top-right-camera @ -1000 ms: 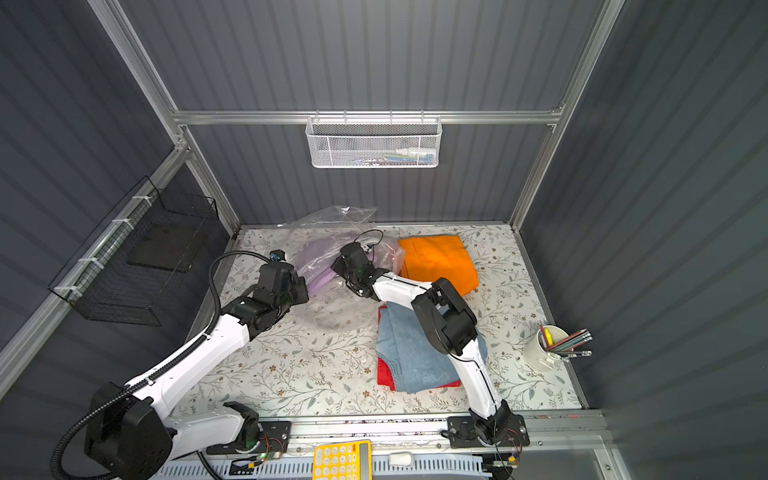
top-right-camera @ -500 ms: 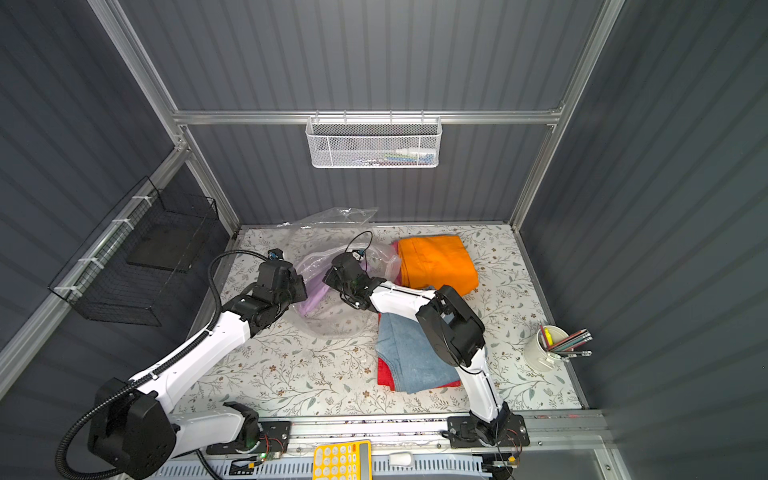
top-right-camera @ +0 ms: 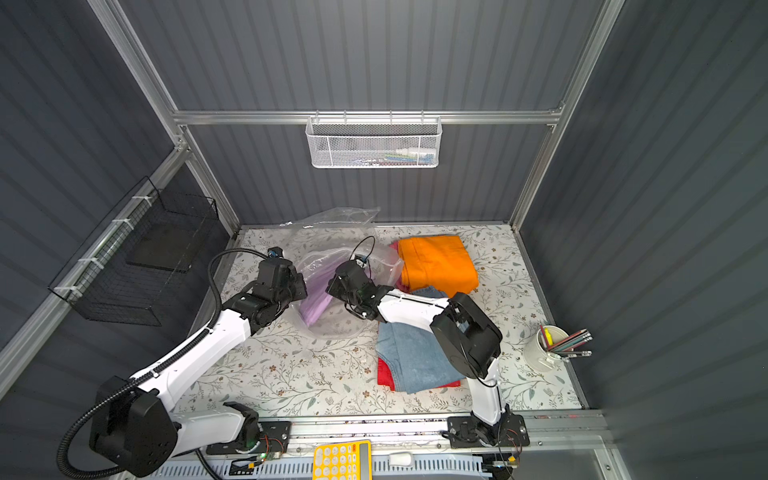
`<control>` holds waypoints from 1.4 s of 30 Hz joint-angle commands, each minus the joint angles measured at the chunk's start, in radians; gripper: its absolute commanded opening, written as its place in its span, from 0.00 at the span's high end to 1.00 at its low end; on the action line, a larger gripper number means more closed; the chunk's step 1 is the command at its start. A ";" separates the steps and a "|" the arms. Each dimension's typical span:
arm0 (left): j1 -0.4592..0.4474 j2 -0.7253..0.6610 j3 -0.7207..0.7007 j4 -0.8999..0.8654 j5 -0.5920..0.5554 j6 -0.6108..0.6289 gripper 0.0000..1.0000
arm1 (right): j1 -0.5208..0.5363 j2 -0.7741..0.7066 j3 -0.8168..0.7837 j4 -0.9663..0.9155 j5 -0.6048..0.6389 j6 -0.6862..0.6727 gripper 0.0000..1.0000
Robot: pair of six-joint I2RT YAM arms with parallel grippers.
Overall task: Take the trousers out of the vacuum bag
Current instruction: Take out the trousers from the vacuum bag.
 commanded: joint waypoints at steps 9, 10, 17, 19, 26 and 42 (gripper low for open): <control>0.013 0.004 0.002 0.030 0.019 0.000 1.00 | -0.072 -0.172 -0.029 -0.001 -0.034 -0.058 1.00; 0.013 0.003 -0.001 0.029 0.020 -0.001 1.00 | -0.071 -0.180 -0.031 -0.005 -0.038 -0.057 1.00; 0.015 0.004 -0.006 0.039 0.034 -0.014 1.00 | -0.008 -0.170 -0.034 0.011 -0.042 0.016 1.00; 0.015 0.007 -0.006 0.045 0.038 -0.013 1.00 | 0.014 -0.153 -0.015 0.011 -0.049 0.029 1.00; 0.015 0.029 0.018 0.068 0.063 -0.019 1.00 | 0.045 -0.172 -0.032 0.008 -0.017 0.041 1.00; 0.028 0.124 0.038 0.079 0.043 -0.004 1.00 | 0.003 -0.281 -0.065 -0.056 -0.034 -0.057 1.00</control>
